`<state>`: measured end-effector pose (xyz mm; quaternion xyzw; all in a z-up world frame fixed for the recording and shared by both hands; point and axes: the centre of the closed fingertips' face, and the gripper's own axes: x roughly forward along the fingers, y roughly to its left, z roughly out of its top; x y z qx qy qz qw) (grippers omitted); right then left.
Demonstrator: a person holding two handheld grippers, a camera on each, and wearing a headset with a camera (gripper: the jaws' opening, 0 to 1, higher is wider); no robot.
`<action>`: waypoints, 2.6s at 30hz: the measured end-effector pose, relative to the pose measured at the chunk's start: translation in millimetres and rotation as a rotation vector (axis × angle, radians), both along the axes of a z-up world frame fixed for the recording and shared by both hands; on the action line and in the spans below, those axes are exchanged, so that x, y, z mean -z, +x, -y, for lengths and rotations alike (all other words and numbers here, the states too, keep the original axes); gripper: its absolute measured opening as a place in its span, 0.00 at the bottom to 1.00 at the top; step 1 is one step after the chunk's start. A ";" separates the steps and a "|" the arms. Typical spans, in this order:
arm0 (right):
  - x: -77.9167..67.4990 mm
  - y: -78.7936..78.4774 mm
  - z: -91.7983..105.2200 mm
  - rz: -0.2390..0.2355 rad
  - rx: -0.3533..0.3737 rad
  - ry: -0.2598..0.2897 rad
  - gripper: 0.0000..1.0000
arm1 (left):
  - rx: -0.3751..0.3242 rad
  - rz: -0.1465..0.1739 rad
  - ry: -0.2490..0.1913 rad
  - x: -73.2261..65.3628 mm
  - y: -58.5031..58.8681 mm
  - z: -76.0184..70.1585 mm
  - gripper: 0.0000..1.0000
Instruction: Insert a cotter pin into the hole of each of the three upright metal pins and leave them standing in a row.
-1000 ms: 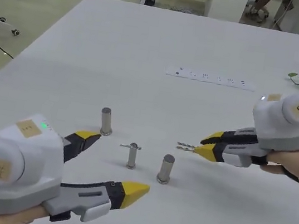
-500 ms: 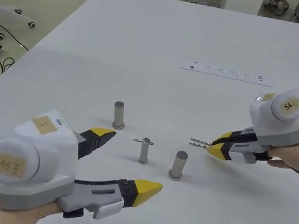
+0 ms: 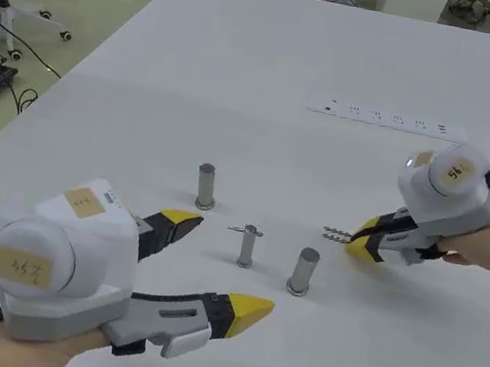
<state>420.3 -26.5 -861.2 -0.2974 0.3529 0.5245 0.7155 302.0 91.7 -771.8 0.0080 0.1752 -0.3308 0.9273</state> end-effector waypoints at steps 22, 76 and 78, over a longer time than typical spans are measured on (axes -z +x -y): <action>3.1 -4.7 -0.2 -0.036 -0.049 -0.204 0.04 | 0.008 -0.009 0.007 0.1 -0.9 0.0 0.68; -99.7 -73.3 -58.8 0.332 -0.270 0.066 0.02 | 0.066 -0.142 -0.104 -25.2 27.1 33.1 0.27; -99.4 -76.1 -60.5 0.340 -0.285 0.063 0.02 | 0.063 -0.151 -0.114 -25.1 27.3 34.1 0.26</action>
